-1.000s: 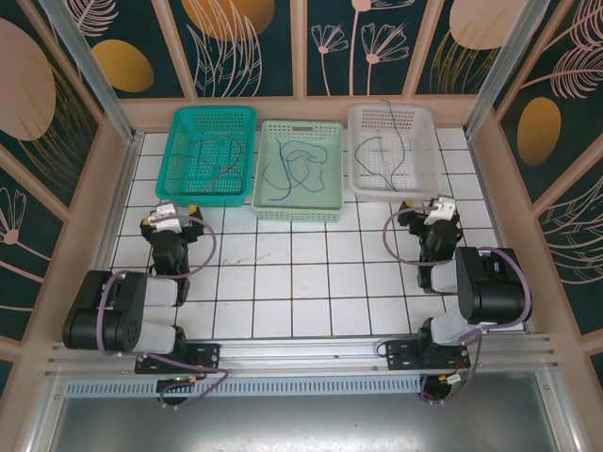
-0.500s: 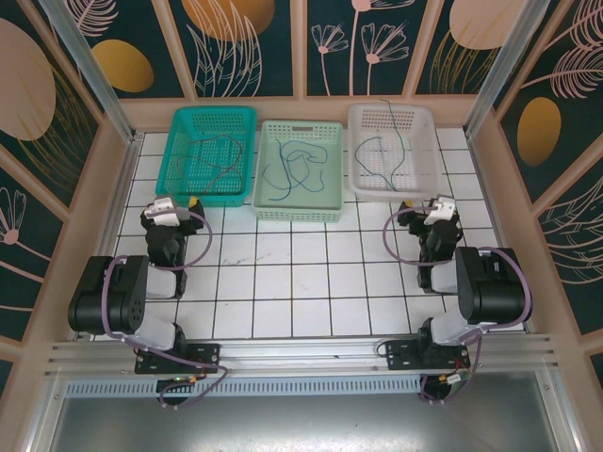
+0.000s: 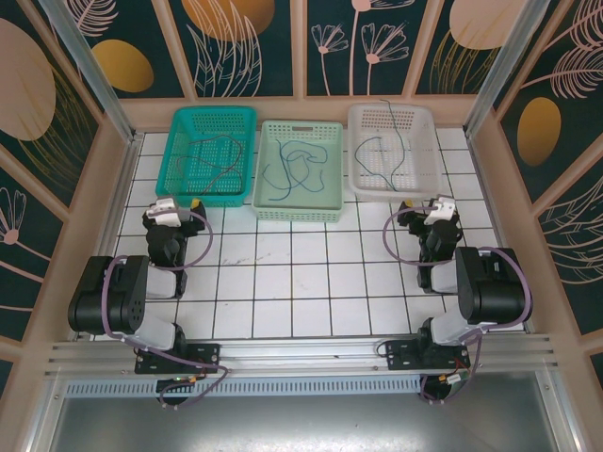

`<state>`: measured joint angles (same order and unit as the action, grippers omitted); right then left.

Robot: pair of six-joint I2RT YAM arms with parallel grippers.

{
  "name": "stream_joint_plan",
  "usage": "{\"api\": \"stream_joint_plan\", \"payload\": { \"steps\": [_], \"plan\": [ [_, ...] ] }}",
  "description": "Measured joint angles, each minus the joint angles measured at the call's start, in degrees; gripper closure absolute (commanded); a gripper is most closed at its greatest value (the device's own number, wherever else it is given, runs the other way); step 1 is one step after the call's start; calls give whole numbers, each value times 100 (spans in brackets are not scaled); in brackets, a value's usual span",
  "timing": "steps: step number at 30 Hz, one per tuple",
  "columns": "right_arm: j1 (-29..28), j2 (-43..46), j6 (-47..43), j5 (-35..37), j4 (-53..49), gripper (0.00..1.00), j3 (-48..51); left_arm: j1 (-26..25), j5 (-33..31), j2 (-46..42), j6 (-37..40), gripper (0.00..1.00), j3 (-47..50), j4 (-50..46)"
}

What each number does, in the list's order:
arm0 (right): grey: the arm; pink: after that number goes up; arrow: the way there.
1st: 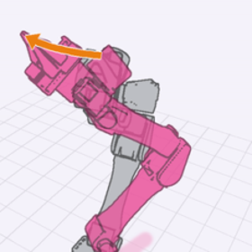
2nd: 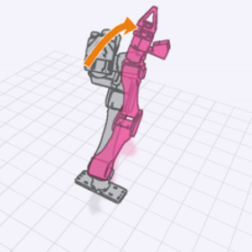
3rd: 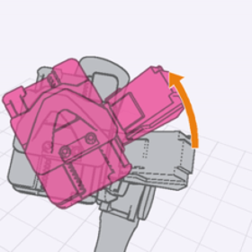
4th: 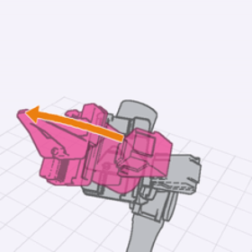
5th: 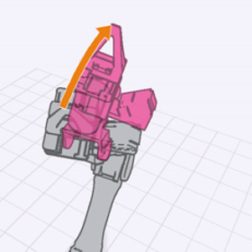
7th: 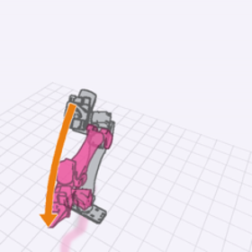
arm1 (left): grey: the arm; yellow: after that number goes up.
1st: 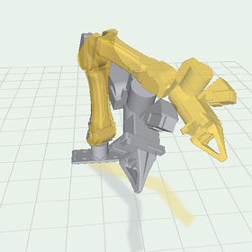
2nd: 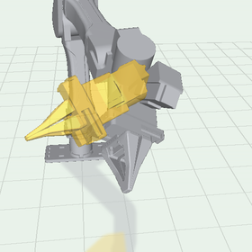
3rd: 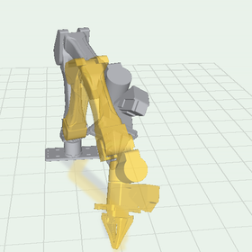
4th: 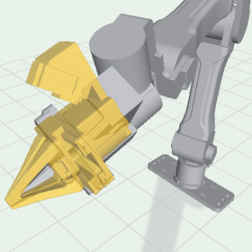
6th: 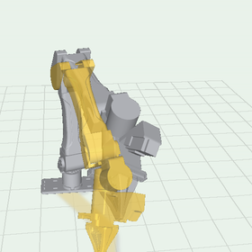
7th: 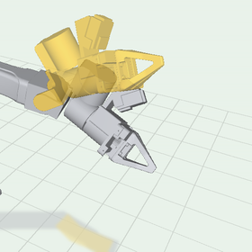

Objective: Untangle the cables
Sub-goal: Reset both arms

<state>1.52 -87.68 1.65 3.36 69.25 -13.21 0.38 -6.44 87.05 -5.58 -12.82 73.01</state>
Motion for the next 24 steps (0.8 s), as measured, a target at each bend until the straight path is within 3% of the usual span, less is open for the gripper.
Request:
{"api": "stream_joint_plan", "payload": {
  "steps": [24],
  "plan": [
    [0, 0, -7, -44, 0, 1, 0, 0, 0, 0, 0, 1, 0, 0]
  ]
}}
